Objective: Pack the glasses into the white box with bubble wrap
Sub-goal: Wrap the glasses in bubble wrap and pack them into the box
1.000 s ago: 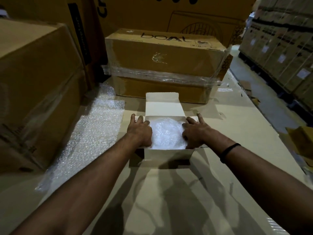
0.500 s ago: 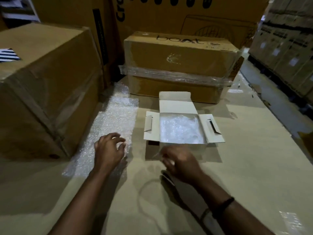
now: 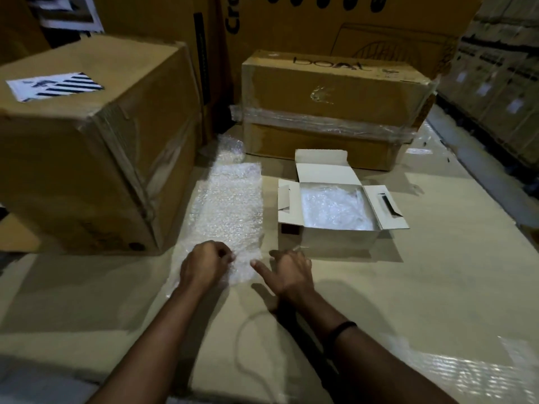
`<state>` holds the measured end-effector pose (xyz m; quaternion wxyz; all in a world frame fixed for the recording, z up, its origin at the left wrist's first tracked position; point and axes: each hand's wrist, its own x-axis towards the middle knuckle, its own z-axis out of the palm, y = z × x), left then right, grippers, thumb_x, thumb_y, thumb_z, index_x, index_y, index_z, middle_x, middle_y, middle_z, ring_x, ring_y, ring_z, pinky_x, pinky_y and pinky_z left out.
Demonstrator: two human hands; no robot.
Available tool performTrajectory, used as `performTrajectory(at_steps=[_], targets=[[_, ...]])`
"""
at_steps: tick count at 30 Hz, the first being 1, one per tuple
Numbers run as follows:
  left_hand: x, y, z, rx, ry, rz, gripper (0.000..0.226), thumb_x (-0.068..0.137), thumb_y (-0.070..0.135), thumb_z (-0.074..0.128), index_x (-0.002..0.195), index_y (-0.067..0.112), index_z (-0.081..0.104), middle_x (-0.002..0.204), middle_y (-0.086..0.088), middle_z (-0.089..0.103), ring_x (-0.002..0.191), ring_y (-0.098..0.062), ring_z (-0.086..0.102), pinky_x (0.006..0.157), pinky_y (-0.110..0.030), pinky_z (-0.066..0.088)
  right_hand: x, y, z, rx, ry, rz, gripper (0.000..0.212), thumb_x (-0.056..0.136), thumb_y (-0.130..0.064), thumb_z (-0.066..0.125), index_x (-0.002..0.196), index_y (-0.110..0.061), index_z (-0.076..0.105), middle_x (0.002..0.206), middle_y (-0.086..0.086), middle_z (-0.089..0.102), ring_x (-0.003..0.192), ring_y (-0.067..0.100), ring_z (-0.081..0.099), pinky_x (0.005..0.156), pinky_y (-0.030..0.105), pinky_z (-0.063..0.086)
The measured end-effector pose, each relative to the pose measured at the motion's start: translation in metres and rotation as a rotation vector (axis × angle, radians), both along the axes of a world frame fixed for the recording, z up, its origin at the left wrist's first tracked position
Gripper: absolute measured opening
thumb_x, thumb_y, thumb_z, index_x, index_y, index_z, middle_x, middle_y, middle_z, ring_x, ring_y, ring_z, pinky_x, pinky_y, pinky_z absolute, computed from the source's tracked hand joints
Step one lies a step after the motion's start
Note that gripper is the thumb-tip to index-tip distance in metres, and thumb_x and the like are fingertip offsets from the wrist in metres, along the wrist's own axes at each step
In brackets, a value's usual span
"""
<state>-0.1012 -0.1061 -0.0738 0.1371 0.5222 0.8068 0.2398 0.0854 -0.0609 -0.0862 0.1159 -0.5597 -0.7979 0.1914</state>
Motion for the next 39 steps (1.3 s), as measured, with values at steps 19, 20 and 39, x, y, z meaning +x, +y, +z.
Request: performTrajectory(at_steps=[19, 20, 39], targets=[[0.013, 0.021, -0.025, 0.052, 0.289, -0.285, 0.035, 0.092, 0.041, 0.056, 0.127, 0.040, 0.060, 0.132, 0.002, 0.057, 0.122, -0.025, 0.047, 0.097, -0.039, 0.031, 0.126, 0.003, 0.031, -0.708, 0.802, -0.139, 0.029, 0.079, 0.022, 0.046, 0.076, -0.005, 0.055, 0.059, 0.010, 0.056, 0.043, 0.017, 0.049, 0.041, 0.024, 0.037], [0.017, 0.021, -0.025, 0.062, 0.313, -0.282, 0.030, 0.091, 0.038, 0.057, 0.120, 0.037, 0.064, 0.124, 0.001, 0.061, 0.115, -0.026, 0.051, 0.093, -0.039, 0.034, 0.133, 0.005, 0.029, -0.687, 0.777, -0.170, 0.026, 0.081, 0.020, 0.048, 0.078, -0.004, 0.056, 0.059, 0.011, 0.056, 0.041, 0.017, 0.049, 0.041, 0.025, 0.039], [0.182, -0.026, 0.003, 0.173, 0.178, -0.108, 0.024, 0.090, 0.038, 0.056, 0.094, 0.023, 0.075, 0.096, 0.003, 0.067, 0.093, -0.021, 0.062, 0.072, -0.030, 0.046, 0.254, 0.023, 0.049, -0.173, 0.663, -0.459, 0.042, 0.073, 0.012, 0.047, 0.099, -0.009, 0.072, 0.047, -0.002, 0.058, 0.036, 0.009, 0.043, 0.042, 0.018, 0.035]])
